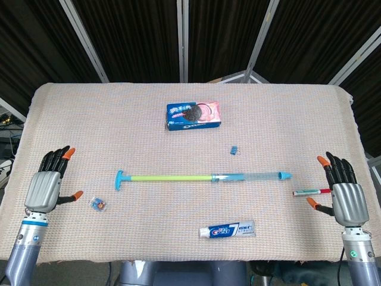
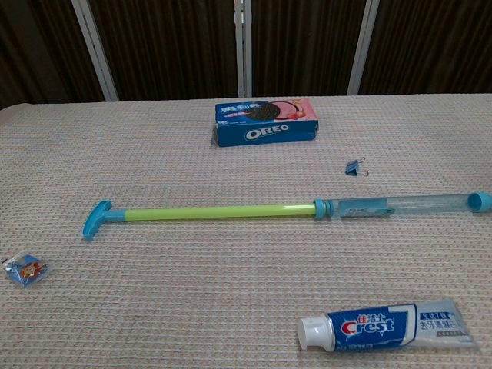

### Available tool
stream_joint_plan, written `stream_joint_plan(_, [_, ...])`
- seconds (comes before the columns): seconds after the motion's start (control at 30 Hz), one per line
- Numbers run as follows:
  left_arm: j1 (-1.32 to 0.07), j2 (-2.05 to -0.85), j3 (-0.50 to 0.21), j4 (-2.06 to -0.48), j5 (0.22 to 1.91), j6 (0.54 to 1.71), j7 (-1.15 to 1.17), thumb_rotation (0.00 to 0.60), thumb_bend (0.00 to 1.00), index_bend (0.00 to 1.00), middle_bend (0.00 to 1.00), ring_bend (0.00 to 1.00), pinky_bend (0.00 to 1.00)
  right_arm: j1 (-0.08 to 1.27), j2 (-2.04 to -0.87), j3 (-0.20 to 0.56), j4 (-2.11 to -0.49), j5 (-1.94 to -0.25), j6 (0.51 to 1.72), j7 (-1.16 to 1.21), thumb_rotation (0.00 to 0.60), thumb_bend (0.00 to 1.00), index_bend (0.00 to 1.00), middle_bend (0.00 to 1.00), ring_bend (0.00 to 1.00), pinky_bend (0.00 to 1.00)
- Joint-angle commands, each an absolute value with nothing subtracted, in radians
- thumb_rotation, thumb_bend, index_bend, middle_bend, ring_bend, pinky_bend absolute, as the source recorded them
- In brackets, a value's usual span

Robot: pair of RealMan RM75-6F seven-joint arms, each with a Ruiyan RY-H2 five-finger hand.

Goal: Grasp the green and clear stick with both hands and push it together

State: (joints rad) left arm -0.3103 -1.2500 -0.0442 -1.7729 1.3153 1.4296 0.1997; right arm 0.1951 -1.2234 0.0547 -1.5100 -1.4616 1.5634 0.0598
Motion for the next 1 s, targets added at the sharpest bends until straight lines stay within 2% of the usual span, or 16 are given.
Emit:
stream_joint_plan(0.03, [-0.307,-1.254,-0.049,-1.764,1.319,1.420,0.190,0.600,0.00,0.00,0.00,0.00,0.00,0.193,-1.226,0.060,-1.509,-1.459,1.552,0.060,0.600,0.00,0.00,0.00,0.00,0.00])
stream_joint_plan(0.23, [-0.305,-1.244,-0.059,-1.777,1.307,1.403,0.194,0.600,0.00,0.00,0.00,0.00,0.00,0.204,-1.229,0.066,-1.510,-1.450,1.503,0.066,0.600,0.00,0.00,0.00,0.00,0.00])
stream_joint_plan(0.27, [-0.305,-1.240,-0.062,-1.780,1.305,1.399,0.196,0.600,0.00,0.00,0.00,0.00,0.00,0.213,-1.229,0.071,-1.511,-1.441,1.481,0.068,0.600,0.00,0.00,0.06,0.05,0.00])
stream_joint_plan(0.33, [-0.306,-1.232,-0.065,-1.791,1.298,1.389,0.203,0.600,0.00,0.00,0.00,0.00,0.00,0.240,-1.225,0.082,-1.507,-1.422,1.423,0.059,0.600,0.00,0.00,0.33,0.31,0.09])
stream_joint_plan(0.37, [-0.308,-1.226,-0.065,-1.799,1.293,1.381,0.212,0.600,0.00,0.00,0.00,0.00,0.00,0.276,-1.224,0.091,-1.488,-1.408,1.359,0.035,0.600,0.00,0.00,0.53,0.53,0.25])
stream_joint_plan(0.4, [-0.311,-1.219,-0.068,-1.810,1.286,1.373,0.224,0.600,0.00,0.00,0.00,0.00,0.00,0.319,-1.227,0.109,-1.465,-1.380,1.283,0.017,0.600,0.00,0.00,0.69,0.71,0.46])
stream_joint_plan(0.47, [-0.316,-1.211,-0.073,-1.827,1.272,1.362,0.243,0.600,0.00,0.00,0.00,0.00,0.00,0.371,-1.237,0.131,-1.430,-1.342,1.193,-0.003,0.600,0.00,0.01,0.84,0.89,0.76])
stream_joint_plan(0.5, [-0.317,-1.209,-0.076,-1.833,1.267,1.360,0.253,0.600,0.00,0.00,0.00,0.00,0.00,0.393,-1.241,0.138,-1.415,-1.324,1.150,-0.016,0.600,0.00,0.03,0.89,0.94,0.87])
stream_joint_plan(0.6, [-0.321,-1.212,-0.082,-1.842,1.250,1.353,0.285,0.600,0.00,0.00,0.00,0.00,0.00,0.460,-1.261,0.158,-1.371,-1.261,1.023,-0.060,0.600,0.00,0.13,0.96,1.00,0.99])
stream_joint_plan(0.67, [-0.323,-1.215,-0.084,-1.845,1.237,1.347,0.302,0.600,0.00,0.00,0.00,0.00,0.00,0.493,-1.273,0.163,-1.349,-1.227,0.953,-0.077,0.600,0.00,0.19,0.98,1.00,1.00])
stream_joint_plan(0.83, [-0.325,-1.222,-0.091,-1.845,1.218,1.342,0.325,0.600,0.00,0.00,0.00,0.00,0.00,0.540,-1.316,0.160,-1.287,-1.210,0.884,-0.102,0.600,0.01,0.31,0.99,1.00,1.00])
stream_joint_plan(1.0, [-0.325,-1.228,-0.093,-1.845,1.212,1.339,0.340,0.600,0.00,0.00,0.00,0.00,0.00,0.565,-1.362,0.151,-1.224,-1.209,0.850,-0.112,0.600,0.10,0.37,1.00,1.00,1.00])
